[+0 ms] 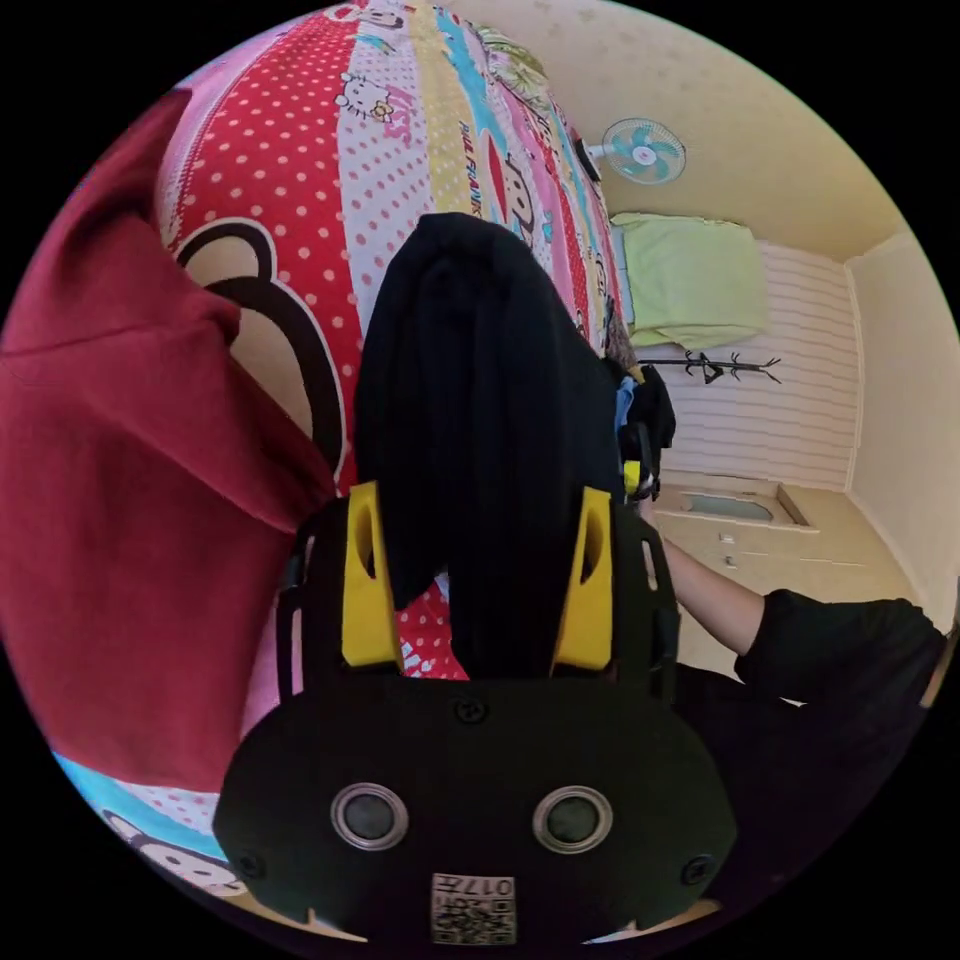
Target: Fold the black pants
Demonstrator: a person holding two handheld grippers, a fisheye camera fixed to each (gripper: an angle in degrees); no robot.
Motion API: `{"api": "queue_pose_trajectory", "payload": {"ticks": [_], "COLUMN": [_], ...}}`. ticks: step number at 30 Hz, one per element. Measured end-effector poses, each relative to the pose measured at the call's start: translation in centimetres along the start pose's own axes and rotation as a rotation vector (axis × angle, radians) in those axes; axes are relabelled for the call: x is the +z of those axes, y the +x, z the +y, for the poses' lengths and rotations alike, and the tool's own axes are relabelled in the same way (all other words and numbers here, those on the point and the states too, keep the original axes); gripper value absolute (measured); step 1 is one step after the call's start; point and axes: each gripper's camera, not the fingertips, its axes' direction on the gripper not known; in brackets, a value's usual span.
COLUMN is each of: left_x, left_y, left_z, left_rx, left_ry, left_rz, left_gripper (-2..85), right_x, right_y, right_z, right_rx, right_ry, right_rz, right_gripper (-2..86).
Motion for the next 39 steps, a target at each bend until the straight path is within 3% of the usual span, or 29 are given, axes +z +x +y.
{"api": "queue_pose_trajectory", "payload": {"ticks": [6, 12, 18, 24, 27, 33, 35, 39], "left_x": [-0.3, -2.0, -4.1, -3.8, -0.4, 14.3, 21.5, 30.5], "left_y": [-4.1, -7.1, -3.1, 5.8, 13.0, 29.0, 34.6, 37.9], "left_z": [3.3, 8.4, 14.8, 16.4, 13.5, 6.2, 4.0, 0.1], "left_rx": [-0.11, -0.231, -0.188, -0.1, 0.019, 0.302, 0.39, 0.329], "left_ry": [0.073, 0.029, -0.031, 0.011, -0.034, -0.24, -0.311, -0.298], "left_rz": [0.028, 0.118, 0.114, 0.147, 0.169, 0.246, 0.23, 0.163], "left_gripper": [20.8, 14.5, 13.0, 12.2, 11.7, 11.2, 10.8, 10.1], "right_x": [1.0, 1.1, -1.4, -11.0, -20.0, -39.7, -43.9, -50.2], "right_y": [-3.7, -4.5, -8.2, -16.3, -21.5, -30.3, -31.1, -27.6], "right_z": [1.5, 5.8, 12.0, 13.2, 13.7, 16.8, 17.3, 17.7], "right_rx": [0.094, 0.186, 0.173, -0.043, -0.198, -0.414, -0.4, -0.263], "right_ry": [0.024, -0.051, -0.107, -0.146, -0.089, 0.114, 0.144, 0.274], "right_rz": [0.117, -0.036, -0.229, -0.176, -0.055, 0.241, 0.323, 0.483], "right_gripper": [28.3, 23.8, 20.6, 19.8, 19.7, 19.1, 18.7, 17.8]}}
